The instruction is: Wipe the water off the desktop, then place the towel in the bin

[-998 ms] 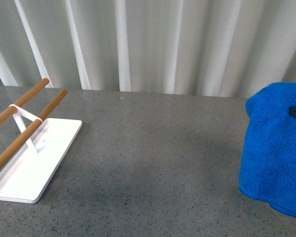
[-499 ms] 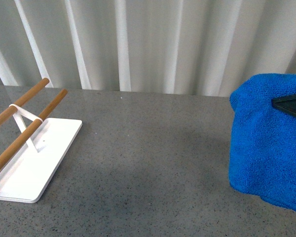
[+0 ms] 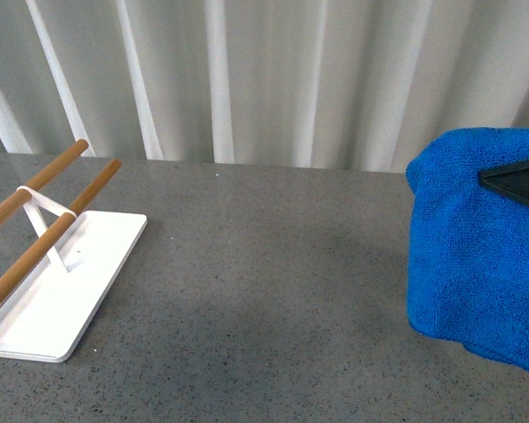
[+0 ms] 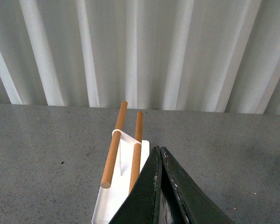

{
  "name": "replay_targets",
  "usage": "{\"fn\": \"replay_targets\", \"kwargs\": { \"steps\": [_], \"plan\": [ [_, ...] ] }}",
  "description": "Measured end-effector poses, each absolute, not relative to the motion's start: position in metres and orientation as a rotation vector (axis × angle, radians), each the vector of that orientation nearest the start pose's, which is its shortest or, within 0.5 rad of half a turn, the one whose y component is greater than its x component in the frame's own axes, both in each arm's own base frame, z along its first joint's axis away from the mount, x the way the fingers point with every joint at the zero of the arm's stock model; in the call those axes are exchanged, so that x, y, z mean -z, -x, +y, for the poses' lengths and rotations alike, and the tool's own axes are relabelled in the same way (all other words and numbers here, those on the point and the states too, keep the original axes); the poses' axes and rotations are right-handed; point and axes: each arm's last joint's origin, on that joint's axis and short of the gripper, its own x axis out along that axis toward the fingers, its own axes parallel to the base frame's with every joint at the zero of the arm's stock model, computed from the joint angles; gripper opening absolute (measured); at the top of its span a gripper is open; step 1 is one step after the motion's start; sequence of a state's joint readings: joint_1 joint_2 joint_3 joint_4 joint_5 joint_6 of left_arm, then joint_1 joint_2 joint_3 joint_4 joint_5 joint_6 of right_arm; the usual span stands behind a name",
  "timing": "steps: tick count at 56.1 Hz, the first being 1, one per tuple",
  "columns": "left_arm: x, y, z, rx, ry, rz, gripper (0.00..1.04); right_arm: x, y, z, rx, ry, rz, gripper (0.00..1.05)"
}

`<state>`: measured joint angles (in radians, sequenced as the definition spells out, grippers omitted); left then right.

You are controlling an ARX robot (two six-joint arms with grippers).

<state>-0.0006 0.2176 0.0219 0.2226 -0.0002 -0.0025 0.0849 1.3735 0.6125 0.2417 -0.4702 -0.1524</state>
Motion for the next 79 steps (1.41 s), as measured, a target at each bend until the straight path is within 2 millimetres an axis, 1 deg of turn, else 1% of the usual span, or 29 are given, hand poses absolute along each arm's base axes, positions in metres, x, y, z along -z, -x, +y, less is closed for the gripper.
{"fn": "replay_targets", "kwargs": {
  "steps": [11, 17, 20, 30, 34, 38, 39, 42, 43, 47, 55, 57, 59, 60, 66, 72, 79],
  "plan": [
    [-0.174, -0.108, 0.000, 0.000, 0.002, -0.026, 0.04, -0.190, -0.266, 0.033, -0.571, 0.041, 0.474, 0.04],
    [-0.169, -0.100, 0.000, 0.001, 0.002, 0.009, 0.04, -0.190, -0.266, 0.031, -0.566, 0.039, 0.476, 0.04],
    [-0.171, -0.097, 0.000, 0.001, 0.002, -0.014, 0.04, -0.190, -0.266, 0.031, -0.563, 0.038, 0.478, 0.04],
    [-0.171, -0.097, 0.000, 0.001, 0.003, -0.020, 0.04, -0.190, -0.266, 0.030, -0.553, 0.040, 0.488, 0.04],
    [-0.171, -0.097, 0.000, 0.001, 0.003, -0.020, 0.13, -0.191, -0.267, 0.031, -0.544, 0.043, 0.493, 0.04],
    [-0.171, -0.097, 0.000, 0.001, 0.003, -0.020, 0.31, -0.194, -0.274, 0.033, -0.525, 0.052, 0.498, 0.04],
    [-0.171, -0.097, 0.000, 0.001, 0.003, -0.020, 0.33, -0.195, -0.276, 0.033, -0.521, 0.053, 0.502, 0.04],
    [-0.171, -0.097, 0.000, 0.001, 0.003, -0.020, 0.44, -0.194, -0.282, 0.034, -0.508, 0.055, 0.519, 0.04],
    [-0.171, -0.097, 0.000, 0.001, 0.003, -0.020, 0.45, -0.193, -0.284, 0.035, -0.506, 0.055, 0.528, 0.04],
    [-0.171, -0.097, 0.000, 0.001, 0.003, -0.020, 0.58, -0.189, -0.290, 0.036, -0.493, 0.051, 0.567, 0.04],
    [-0.171, -0.097, 0.000, 0.001, 0.003, -0.020, 0.81, -0.175, -0.309, 0.038, -0.449, 0.032, 0.681, 0.04],
    [-0.171, -0.097, 0.000, 0.001, 0.003, -0.020, 0.90, -0.167, -0.317, 0.037, -0.416, 0.033, 0.733, 0.04],
    [-0.171, -0.097, 0.000, 0.001, 0.002, -0.020, 0.97, -0.156, -0.325, 0.035, -0.383, 0.023, 0.785, 0.04],
    [-0.171, -0.097, 0.000, 0.001, 0.002, -0.020, 1.00, -0.154, -0.326, 0.035, -0.378, 0.019, 0.795, 0.04],
    [-0.171, -0.097, 0.000, 0.001, 0.002, -0.020, 0.97, -0.138, -0.338, 0.031, -0.333, -0.005, 0.866, 0.04],
    [-0.171, -0.097, 0.000, 0.001, 0.002, -0.020, 0.98, -0.128, -0.347, 0.031, -0.318, -0.030, 0.900, 0.04],
    [-0.171, -0.097, 0.000, 0.001, 0.002, -0.020, 0.98, -0.119, -0.358, 0.037, -0.329, -0.073, 0.923, 0.04]
  ]
}}
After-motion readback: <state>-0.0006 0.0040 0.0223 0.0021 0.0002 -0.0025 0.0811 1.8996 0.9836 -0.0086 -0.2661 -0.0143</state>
